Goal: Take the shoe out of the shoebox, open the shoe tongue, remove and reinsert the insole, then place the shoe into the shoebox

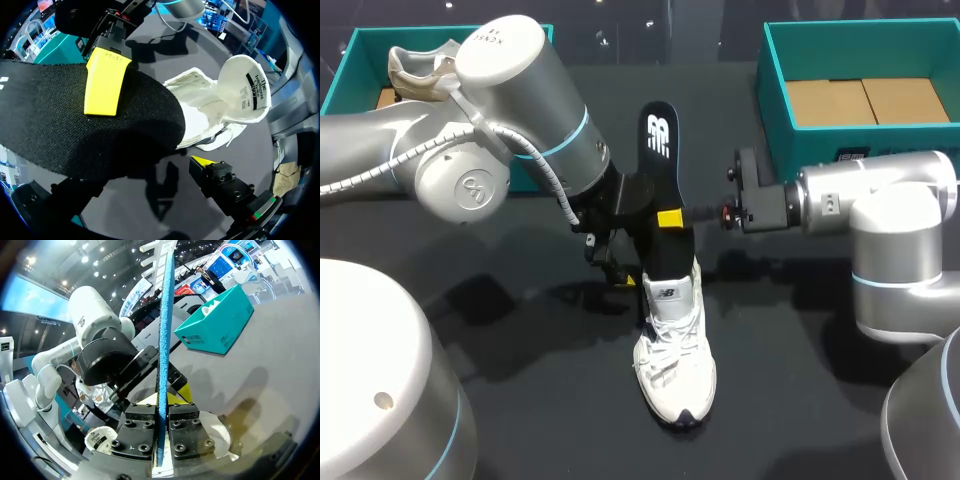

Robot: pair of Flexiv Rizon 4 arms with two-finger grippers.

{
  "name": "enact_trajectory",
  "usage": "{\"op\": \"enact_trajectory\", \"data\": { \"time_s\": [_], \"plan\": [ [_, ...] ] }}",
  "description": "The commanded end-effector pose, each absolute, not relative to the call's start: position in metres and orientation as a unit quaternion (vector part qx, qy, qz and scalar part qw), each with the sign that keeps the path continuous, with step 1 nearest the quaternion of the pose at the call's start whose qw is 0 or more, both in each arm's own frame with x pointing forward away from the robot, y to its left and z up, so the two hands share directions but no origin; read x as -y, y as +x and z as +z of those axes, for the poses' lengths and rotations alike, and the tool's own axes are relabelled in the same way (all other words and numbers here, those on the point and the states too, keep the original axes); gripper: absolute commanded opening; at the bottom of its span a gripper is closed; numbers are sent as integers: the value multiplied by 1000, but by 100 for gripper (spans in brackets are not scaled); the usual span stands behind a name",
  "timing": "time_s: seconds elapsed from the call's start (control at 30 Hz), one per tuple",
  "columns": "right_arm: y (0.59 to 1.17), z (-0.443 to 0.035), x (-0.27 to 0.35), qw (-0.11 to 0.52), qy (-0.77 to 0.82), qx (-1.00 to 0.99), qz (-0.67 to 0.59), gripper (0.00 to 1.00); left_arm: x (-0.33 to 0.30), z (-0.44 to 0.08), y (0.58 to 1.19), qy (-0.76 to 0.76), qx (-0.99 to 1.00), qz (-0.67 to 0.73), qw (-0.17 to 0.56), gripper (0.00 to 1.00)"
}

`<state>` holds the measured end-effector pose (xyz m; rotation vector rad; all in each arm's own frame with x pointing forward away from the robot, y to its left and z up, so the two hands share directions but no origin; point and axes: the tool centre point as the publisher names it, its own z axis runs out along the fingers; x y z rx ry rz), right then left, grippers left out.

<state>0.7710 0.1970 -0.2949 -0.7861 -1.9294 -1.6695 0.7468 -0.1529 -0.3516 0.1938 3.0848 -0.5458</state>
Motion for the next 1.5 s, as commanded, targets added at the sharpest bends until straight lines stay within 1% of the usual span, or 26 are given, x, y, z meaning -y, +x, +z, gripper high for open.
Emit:
{"op": "enact_trajectory", "data": {
  "time_s": [0.03,0.2,0.53,0.83,1.1,1.5],
  "plan": [
    [768,-298,-198,233,-289,702,-607,0,154,-352,747,62,-983,-173,2,100],
    [766,-299,-197,228,-292,704,-606,0,154,-352,747,62,-983,-173,2,100],
    [765,-290,-195,182,-285,710,-617,0,154,-352,747,62,-983,-173,2,100],
    [765,-291,-195,177,-298,711,-612,0,154,-352,747,62,-983,-173,2,100],
    [759,-289,-195,130,-270,722,-623,0,154,-352,747,62,-983,-173,2,100],
    [763,-295,-196,144,-271,722,-620,0,154,-352,747,62,-983,-173,2,100]
  ]
}}
